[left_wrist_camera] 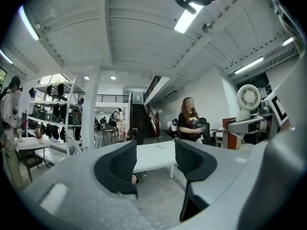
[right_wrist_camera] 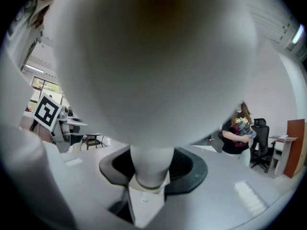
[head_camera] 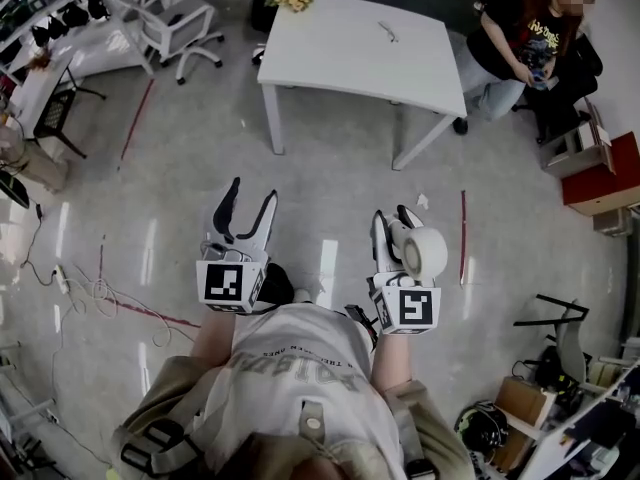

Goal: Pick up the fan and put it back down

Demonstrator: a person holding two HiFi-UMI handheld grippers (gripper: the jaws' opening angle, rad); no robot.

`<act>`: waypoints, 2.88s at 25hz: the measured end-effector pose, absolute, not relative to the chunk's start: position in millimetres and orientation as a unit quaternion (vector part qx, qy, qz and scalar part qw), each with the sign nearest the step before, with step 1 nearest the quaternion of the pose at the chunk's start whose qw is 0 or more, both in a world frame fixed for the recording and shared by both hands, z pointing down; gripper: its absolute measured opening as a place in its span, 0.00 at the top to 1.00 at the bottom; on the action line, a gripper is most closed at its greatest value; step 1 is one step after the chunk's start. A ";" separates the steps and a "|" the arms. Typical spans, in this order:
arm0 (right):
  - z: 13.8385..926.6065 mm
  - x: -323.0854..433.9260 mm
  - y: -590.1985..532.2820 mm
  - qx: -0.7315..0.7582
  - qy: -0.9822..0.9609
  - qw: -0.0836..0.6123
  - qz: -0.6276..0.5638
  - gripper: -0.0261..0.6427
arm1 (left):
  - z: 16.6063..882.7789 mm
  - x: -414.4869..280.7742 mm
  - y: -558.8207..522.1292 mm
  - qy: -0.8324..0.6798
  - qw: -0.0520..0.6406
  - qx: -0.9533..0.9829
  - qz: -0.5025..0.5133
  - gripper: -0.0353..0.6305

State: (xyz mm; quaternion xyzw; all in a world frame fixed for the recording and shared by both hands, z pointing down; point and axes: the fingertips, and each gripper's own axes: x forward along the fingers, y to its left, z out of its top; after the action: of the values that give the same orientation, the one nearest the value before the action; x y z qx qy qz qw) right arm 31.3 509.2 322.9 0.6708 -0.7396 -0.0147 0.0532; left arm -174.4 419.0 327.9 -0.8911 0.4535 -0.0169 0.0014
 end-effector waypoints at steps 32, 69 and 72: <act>340.1 84.6 187.4 0.710 -0.703 0.038 0.018 0.74 | 350.5 -96.2 62.2 0.379 -0.012 -0.925 -0.030 0.56; 412.1 214.6 -95.5 0.640 -0.761 0.093 0.048 0.74 | 407.6 50.2 -160.6 0.371 -0.044 -0.924 -0.080 0.56; 421.7 220.9 -125.7 0.619 -0.777 0.104 0.045 0.74 | 415.3 57.3 -174.5 0.377 -0.054 -0.920 -0.088 0.56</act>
State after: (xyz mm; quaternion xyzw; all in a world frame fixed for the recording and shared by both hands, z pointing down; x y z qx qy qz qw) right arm 220.9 -125.7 421.7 0.6192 -0.7770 0.0452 0.1042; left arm 57.3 -174.5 415.3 -0.9204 0.3770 -0.0884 -0.0543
